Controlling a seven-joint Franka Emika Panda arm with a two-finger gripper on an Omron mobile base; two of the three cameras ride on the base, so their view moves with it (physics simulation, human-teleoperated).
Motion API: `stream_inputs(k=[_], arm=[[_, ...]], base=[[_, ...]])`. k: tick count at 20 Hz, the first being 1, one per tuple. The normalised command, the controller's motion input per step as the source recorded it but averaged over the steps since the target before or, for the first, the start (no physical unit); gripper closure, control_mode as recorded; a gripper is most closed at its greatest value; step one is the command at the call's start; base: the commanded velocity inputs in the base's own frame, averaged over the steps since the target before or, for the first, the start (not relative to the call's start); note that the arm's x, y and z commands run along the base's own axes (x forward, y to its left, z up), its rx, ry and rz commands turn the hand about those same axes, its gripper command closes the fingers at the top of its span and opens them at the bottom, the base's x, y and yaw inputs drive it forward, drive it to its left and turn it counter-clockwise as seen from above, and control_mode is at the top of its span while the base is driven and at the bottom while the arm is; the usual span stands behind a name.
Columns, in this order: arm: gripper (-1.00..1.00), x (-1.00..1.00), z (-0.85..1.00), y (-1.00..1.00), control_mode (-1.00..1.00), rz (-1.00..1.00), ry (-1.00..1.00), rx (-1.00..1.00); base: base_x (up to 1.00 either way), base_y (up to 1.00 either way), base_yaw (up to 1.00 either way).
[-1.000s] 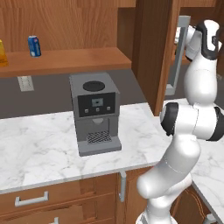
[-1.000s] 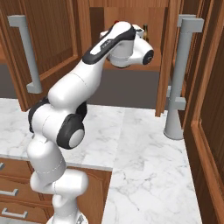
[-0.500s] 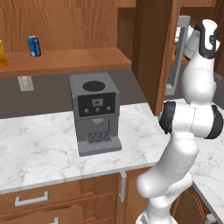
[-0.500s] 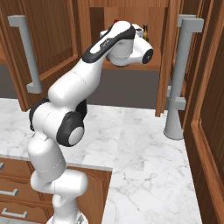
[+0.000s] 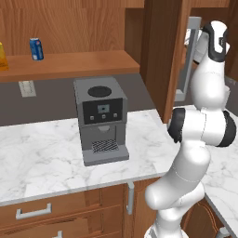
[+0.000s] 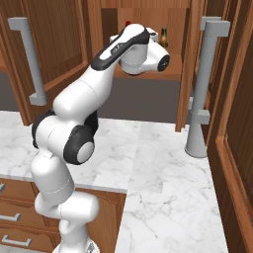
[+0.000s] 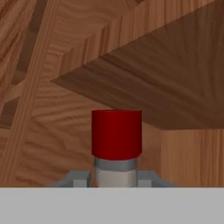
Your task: Sort all alcoholic drinks to one cabinet, and non-alcoholic drinks to the other.
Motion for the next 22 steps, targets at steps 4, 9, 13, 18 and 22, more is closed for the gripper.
stream_inputs(k=[4,9,13,18,22], arm=[[-1.0,0.14,-0.1,0.15,-1.0,0.0,0.0,0.0],[-1.0,0.11,-0.02,0.07,-1.0,0.0,0.0,0.0],[-1.0,0.0,0.0,0.0,-1.0,0.0,0.0,0.0],[-1.0,-0.24,0.03,-0.01,-1.0,0.0,0.0,0.02],[-1.0,-0.84,0.11,-0.04,-1.0,0.01,-0.02,0.04]], base=[[0.0,0.0,0.0],[0.0,0.0,0.0],[0.0,0.0,0.0],[0.0,0.0,0.0],[0.0,0.0,0.0]])
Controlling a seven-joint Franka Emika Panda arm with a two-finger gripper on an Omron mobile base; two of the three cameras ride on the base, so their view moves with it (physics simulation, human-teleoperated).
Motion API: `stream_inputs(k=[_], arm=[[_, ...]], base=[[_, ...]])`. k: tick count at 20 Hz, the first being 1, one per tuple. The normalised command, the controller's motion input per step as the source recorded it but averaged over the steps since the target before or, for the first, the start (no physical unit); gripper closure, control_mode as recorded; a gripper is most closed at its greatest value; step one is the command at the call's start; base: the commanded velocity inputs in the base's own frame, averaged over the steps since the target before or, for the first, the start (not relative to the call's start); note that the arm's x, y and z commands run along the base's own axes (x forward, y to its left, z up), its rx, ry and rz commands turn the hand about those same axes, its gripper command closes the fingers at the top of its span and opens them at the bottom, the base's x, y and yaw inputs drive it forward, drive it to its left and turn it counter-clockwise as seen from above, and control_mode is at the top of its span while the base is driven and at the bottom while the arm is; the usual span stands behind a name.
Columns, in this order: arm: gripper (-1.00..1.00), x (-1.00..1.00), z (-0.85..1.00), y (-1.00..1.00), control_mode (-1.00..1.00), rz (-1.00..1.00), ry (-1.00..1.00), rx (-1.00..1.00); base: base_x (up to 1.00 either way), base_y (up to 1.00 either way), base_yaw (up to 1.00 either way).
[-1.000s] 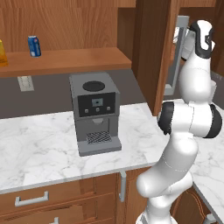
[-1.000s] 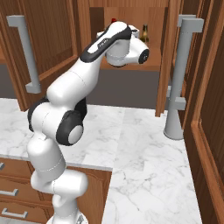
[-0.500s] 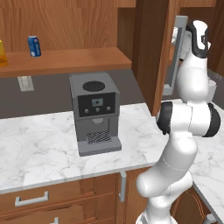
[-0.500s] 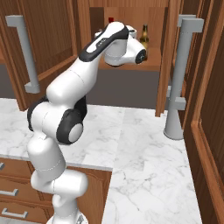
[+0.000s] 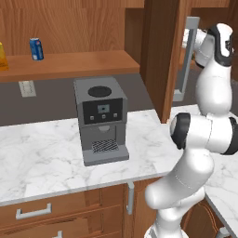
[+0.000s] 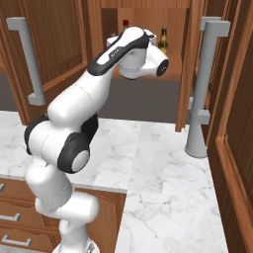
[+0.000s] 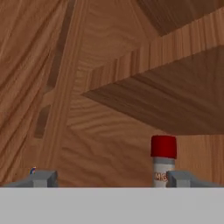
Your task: Sort all alcoholic drinks to one cabinet, and non-alcoholic drinks to the other.
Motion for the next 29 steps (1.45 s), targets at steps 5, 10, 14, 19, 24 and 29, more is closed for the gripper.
stream_inputs(k=[5,10,14,19,24,29], arm=[[-1.0,-1.0,0.08,-0.01,-1.0,0.0,0.0,0.03],[-1.0,-1.0,0.0,0.06,-1.0,0.0,0.0,0.0],[-1.0,-1.0,0.0,0.3,-1.0,-0.01,0.02,0.0],[-1.0,-1.0,0.0,0.25,-1.0,-0.05,0.05,0.0],[-1.0,-1.0,0.0,0.17,-1.0,-0.12,0.09,0.0],[-1.0,-1.0,0.0,0.05,-1.0,-0.18,0.08,0.0]], base=[[0.0,0.0,0.0],[0.0,0.0,0.0],[0.0,0.0,0.0],[0.0,0.0,0.0],[0.0,0.0,0.0],[0.0,0.0,0.0]])
